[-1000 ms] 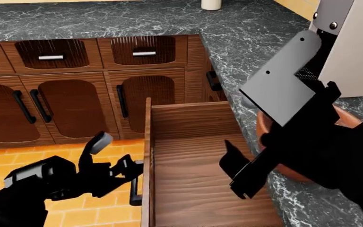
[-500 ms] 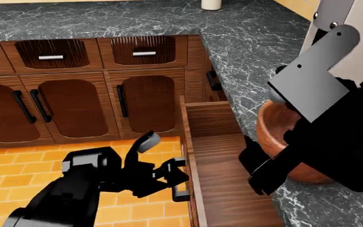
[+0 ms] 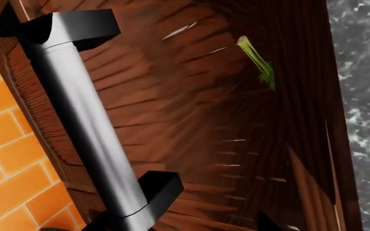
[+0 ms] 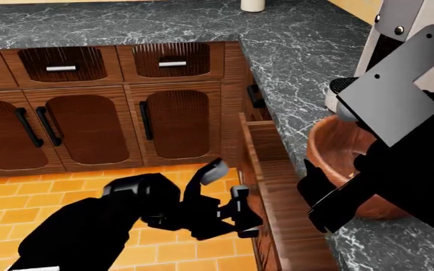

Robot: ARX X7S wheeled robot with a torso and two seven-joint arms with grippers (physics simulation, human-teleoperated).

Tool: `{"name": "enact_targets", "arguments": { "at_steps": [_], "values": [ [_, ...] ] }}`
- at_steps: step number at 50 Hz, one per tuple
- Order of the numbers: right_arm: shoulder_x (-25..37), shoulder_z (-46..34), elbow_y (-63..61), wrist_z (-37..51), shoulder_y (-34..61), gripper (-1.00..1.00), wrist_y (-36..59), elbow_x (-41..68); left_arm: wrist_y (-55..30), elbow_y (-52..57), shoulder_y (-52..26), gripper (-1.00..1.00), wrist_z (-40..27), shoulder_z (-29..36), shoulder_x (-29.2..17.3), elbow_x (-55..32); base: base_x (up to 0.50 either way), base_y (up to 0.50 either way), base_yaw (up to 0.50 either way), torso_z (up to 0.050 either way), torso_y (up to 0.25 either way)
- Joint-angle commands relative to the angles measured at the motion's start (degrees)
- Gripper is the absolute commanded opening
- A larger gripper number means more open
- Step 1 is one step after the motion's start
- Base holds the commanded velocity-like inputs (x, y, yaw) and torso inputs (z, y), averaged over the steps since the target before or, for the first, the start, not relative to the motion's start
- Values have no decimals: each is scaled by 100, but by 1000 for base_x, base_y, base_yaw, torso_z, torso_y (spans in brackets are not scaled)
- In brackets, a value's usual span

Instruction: Place the bar in the bowl and close the drawer.

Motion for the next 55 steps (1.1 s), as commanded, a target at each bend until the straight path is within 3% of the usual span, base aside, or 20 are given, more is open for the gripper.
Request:
{"name": "enact_targets", "arguments": {
  "at_steps": [1, 6, 12, 17, 20, 21, 23, 25, 27, 33, 37, 44, 55],
  "values": [
    [-18, -52, -9, 54, 84, 100, 2, 61, 176, 311, -110, 100, -222, 1037, 115, -1860, 0, 0, 0, 0, 0],
    [-25, -71, -17, 68, 96, 100, -12, 68, 171, 118, -193, 100, -64, 1130, 115, -1619, 0, 0, 0, 0, 0],
    [-52, -99, -36, 89, 92, 100, -55, 72, 133, -425, -368, 100, 678, 1505, 115, -1123, 0, 0, 0, 0, 0],
    [-201, -119, 3, 44, 56, 100, -72, 0, 554, -427, -546, 100, 1007, 3225, -192, -2419, 0, 0, 0, 0, 0],
    [-303, -122, 40, -18, 6, 100, -69, -88, 738, -419, -665, 100, 1197, 3650, -430, -2632, 0, 0, 0, 0, 0],
    [-343, -122, 56, -43, -14, 100, -68, -121, 856, -205, -746, 100, 1116, 3609, -627, -2644, 0, 0, 0, 0, 0],
    [-434, -123, 83, -98, -62, 100, -65, -201, 1655, 1514, -1123, 100, 137, 3294, -1728, -2755, 0, 0, 0, 0, 0],
    [-528, -122, 115, -157, -108, 100, -62, -277, 2206, 3117, -1333, 100, -472, 3115, -2582, -2754, 0, 0, 0, 0, 0],
    [-637, -130, 150, -211, -148, 100, -58, -345, 2613, 4064, -1502, 100, -902, 2980, -3317, -2739, 0, 0, 0, 0, 0],
    [-1039, -192, 344, -383, -300, 100, -33, -621, 3682, 5931, -1683, 100, -1751, 2795, -5114, -2389, 0, 0, 0, 0, 0],
    [-1326, -284, 498, -404, -381, 100, -72, -759, 4585, 6767, -1438, 100, -2052, 2761, -6058, -1984, 0, 0, 0, 0, 0],
    [-1886, -571, 777, -67, -350, 100, -324, -732, 5639, 7095, -706, 100, -1810, 2830, -6890, -1937, 0, 0, 0, 0, 0],
    [-3150, -1486, 839, 1336, -453, 100, -1143, -608, 5947, 7062, -285, 100, -1330, 2864, -7161, -2209, 0, 0, 0, 0, 0]
  ]
}}
